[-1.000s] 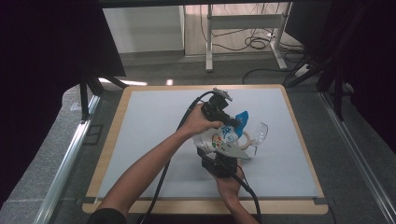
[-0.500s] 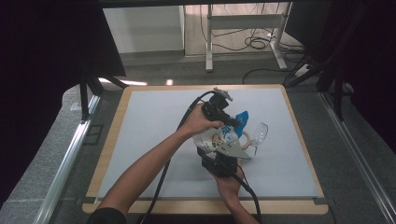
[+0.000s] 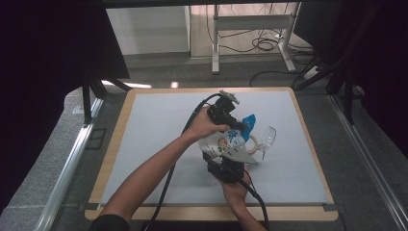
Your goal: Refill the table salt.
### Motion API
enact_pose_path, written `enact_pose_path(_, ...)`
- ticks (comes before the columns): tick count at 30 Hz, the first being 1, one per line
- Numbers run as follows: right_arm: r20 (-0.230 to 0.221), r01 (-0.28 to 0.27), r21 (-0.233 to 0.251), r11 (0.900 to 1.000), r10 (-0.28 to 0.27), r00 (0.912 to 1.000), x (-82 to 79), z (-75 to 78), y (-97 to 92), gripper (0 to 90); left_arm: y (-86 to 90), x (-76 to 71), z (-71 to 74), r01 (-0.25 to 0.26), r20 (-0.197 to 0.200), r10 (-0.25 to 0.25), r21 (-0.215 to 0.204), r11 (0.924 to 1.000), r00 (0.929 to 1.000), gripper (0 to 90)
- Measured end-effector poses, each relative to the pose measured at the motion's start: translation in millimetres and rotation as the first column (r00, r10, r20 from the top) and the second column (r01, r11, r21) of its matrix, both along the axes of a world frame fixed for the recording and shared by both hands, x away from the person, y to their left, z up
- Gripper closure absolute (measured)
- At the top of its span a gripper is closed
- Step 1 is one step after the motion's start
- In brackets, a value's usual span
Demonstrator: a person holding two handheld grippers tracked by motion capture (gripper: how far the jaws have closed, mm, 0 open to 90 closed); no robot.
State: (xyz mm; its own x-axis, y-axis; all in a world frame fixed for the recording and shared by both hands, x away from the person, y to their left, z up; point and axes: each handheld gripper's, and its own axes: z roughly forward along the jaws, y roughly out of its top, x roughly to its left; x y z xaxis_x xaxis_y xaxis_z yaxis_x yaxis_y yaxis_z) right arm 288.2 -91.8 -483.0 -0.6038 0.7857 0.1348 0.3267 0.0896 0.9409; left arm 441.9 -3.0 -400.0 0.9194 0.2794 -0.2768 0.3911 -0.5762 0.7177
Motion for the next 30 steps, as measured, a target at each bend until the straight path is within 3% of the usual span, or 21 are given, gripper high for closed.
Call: enact_pose_path(30,0.007,0.023,0.021,0.9995,-0.023,0.9997,-0.5,-0.3,2.0,55.7,-2.4,0.5,1.7,0.005,0.0,-0.005,0.012,0.9999,1.0,90.0)
